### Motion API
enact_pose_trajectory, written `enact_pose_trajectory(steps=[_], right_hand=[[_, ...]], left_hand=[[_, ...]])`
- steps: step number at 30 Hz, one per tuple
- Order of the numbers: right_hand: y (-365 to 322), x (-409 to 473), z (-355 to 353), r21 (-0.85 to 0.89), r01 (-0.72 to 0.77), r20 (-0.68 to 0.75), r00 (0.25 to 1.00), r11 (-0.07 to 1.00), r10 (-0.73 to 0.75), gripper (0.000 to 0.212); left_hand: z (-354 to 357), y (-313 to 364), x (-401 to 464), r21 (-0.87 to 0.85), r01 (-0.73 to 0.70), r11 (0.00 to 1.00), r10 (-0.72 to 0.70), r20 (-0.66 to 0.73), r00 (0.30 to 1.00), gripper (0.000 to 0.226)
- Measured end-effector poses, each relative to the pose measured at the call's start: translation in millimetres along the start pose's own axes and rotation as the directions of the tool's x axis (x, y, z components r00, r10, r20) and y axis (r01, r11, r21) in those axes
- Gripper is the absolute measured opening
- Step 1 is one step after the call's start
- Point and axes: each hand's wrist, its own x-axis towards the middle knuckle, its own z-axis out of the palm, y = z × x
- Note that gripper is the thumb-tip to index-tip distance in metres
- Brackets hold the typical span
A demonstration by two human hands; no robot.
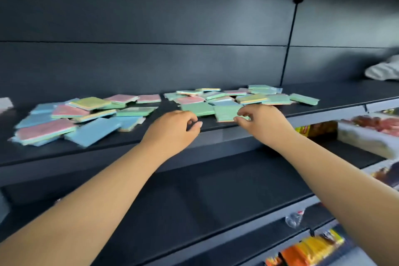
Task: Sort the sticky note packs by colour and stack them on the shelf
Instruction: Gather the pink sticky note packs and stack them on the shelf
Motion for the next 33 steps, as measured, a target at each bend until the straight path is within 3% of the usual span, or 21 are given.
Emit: enact_pose_trajectory(steps=[5,13,20,24,29,33], right_hand=[[58,5,-10,0.010,-0.026,-0.037,0.999,1.000,0.027,0.029],[130,39,-6,0.056,-0.129,0.030,0.991,0.990,0.127,0.042],[156,86,14,0.146,0.081,0.188,0.976,0.986,-0.108,0.044],[171,94,22,0.293,0.182,0.141,0.963,0.939,-0.231,0.040],[184,101,18,0.512,0.237,0.041,0.953,0.826,-0.299,0.017],[190,114,9,0.645,0.190,0.011,0.966,0.740,-0.257,0.055]], left_hand=[[28,36,34,0.013,0.023,1.000,-0.023,0.019,1.000,0.032],[62,80,94,0.030,-0.068,0.997,0.066,0.066,0.996,0.039],[93,81,144,0.108,-0.067,0.992,0.041,0.230,0.972,0.043],[99,75,151,0.148,-0.059,0.987,0.016,0.274,0.962,0.042],[98,83,150,0.056,0.099,0.994,-0.110,0.262,0.959,0.081],[97,115,161,-0.282,0.393,0.875,-0.302,0.315,0.900,0.068]])
